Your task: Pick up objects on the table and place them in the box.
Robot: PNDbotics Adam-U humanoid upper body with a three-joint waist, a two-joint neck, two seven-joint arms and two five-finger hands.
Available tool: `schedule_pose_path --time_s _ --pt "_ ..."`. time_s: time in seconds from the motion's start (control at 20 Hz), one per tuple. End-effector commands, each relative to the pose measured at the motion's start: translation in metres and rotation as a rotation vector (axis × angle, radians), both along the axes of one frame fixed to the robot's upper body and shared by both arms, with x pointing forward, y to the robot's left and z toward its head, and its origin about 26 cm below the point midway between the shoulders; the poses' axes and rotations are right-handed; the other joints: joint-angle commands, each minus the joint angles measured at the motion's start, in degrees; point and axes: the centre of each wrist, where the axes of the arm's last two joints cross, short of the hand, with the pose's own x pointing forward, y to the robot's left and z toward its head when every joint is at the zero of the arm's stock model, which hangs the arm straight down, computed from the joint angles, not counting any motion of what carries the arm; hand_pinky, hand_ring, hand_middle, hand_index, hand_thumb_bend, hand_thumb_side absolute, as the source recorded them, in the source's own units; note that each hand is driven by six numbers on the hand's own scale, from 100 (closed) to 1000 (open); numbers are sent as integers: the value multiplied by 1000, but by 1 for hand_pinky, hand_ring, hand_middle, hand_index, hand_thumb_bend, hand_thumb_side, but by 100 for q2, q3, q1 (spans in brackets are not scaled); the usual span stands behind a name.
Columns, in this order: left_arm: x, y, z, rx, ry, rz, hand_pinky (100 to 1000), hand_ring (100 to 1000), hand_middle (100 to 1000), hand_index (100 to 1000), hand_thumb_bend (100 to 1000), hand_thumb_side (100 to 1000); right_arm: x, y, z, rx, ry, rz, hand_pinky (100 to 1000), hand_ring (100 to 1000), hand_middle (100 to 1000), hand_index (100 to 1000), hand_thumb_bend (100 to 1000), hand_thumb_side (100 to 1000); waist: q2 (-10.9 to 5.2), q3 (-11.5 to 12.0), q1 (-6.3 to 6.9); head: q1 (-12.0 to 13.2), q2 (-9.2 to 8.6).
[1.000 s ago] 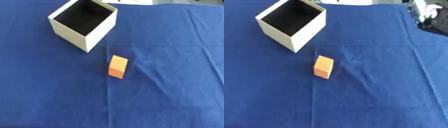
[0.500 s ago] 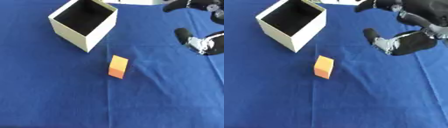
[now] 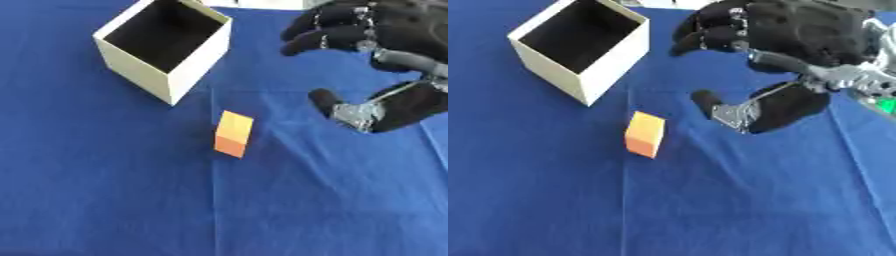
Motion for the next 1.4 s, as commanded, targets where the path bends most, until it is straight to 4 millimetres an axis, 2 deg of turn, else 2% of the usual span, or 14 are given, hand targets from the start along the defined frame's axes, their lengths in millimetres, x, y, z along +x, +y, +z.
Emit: schedule_pose_path --time_s 0.05,0.25,0.55,0.65,0.75,1.2,1.4 --pt "-2 1 7 26 -15 -9 499 539 625 711 219 716 2 10 -1 -26 60 -17 896 931 897 953 290 422 -98 -2 19 -3 -28" --pt "-2 1 6 26 -10 -11 500 539 624 710 216 716 5 26 -4 -53 131 -30 911 932 897 978 295 349 -98 -10 17 4 -19" --pt "-3 1 5 25 -5 -11 499 537 622 709 211 715 14 44 -2 -101 195 -75 921 933 903 998 340 378 -88 -18 22 31 -15" --pt "-3 1 5 24 -5 -11 499 537 622 708 209 715 18 47 -2 -124 202 -87 923 937 901 999 347 355 -78 -16 24 35 -14" --pt "-3 1 5 24 -5 -11 499 536 621 707 207 714 23 49 -3 -145 215 -99 923 932 892 998 341 327 -64 -11 22 37 -15" --pt "-2 1 6 32 -6 -16 498 535 619 705 203 714 44 53 3 -288 227 -86 934 952 903 992 358 344 -3 14 -21 18 -21" --pt "-2 0 8 35 -10 -20 498 535 619 704 202 715 58 54 3 -356 236 -94 942 963 906 989 351 350 35 52 -34 -134 -75"
